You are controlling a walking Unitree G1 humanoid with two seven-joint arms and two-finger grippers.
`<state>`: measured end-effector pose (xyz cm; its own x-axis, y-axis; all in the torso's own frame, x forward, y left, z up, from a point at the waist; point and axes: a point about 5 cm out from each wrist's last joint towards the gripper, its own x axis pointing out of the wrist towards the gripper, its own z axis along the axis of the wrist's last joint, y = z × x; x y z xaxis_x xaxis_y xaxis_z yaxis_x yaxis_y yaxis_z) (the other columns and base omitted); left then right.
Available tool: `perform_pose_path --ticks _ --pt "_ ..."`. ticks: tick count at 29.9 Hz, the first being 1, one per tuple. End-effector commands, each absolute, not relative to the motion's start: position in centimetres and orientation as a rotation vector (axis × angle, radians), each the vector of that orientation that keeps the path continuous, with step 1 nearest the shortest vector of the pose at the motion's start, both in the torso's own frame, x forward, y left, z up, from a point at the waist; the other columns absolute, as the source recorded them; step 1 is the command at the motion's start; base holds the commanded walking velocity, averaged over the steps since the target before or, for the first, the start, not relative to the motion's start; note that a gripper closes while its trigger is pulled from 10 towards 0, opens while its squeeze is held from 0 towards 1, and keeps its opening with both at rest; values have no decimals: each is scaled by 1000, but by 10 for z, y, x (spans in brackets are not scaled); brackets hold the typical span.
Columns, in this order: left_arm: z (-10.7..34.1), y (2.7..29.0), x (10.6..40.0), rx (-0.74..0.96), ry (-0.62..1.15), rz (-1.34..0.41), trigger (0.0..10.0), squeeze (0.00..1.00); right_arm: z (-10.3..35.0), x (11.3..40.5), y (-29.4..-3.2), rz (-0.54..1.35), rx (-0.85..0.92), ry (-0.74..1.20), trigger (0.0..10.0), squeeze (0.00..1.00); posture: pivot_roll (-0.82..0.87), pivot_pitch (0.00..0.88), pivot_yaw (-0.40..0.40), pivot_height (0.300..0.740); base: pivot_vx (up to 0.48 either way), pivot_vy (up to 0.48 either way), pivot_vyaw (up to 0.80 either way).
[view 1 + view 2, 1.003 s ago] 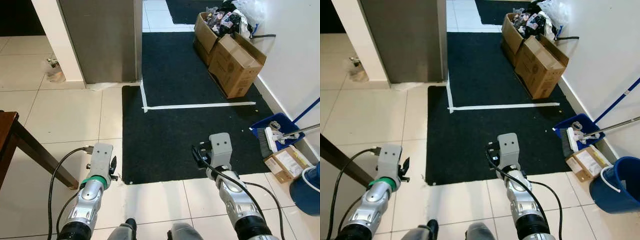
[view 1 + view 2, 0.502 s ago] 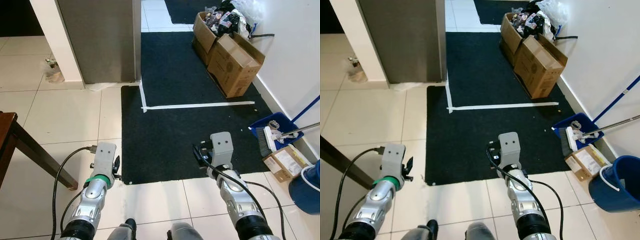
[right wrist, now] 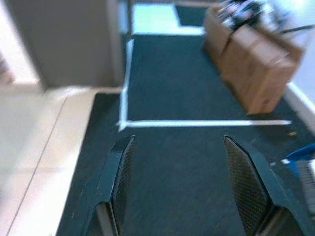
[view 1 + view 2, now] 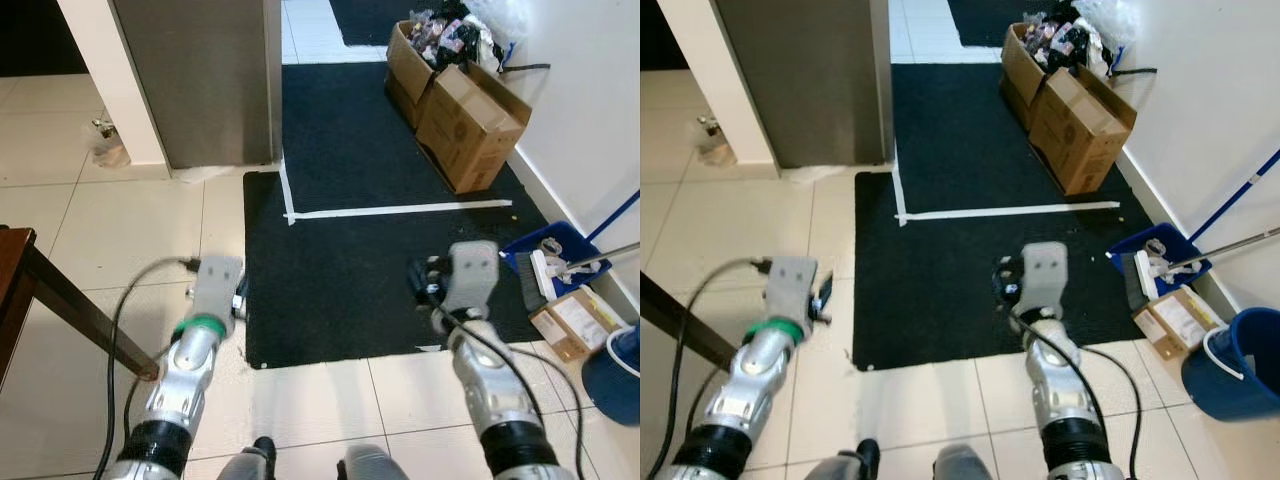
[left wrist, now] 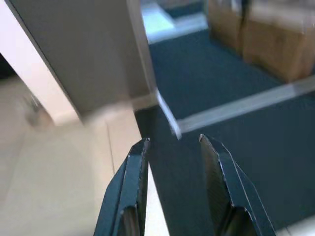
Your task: Setting the table
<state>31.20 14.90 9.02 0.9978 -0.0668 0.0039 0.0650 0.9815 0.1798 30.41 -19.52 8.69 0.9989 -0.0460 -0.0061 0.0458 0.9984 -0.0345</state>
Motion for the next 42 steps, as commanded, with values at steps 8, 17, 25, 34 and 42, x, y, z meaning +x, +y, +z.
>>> perform_pose_path --ticks 8,17,25,34,42 --pt "132 179 330 186 -128 34 10000 0 146 322 -202 -91 -43 -198 10000 0 -225 0 24 740 0 0 0" --pt "115 166 319 191 -64 0 10000 0 137 316 -197 -94 -44 -158 10000 0 -230 0 21 740 0 0 0" --pt "113 161 318 180 -49 -9 10000 0 138 316 -200 -128 -29 -149 10000 0 -228 0 22 740 0 0 285" --pt "111 158 318 176 -36 -16 10000 0 140 318 -199 -137 -18 -153 10000 0 -224 0 22 740 0 0 786" --pt "109 158 317 176 -22 -11 10000 0 141 318 -198 -131 -20 -152 10000 0 -227 0 21 740 0 0 770"
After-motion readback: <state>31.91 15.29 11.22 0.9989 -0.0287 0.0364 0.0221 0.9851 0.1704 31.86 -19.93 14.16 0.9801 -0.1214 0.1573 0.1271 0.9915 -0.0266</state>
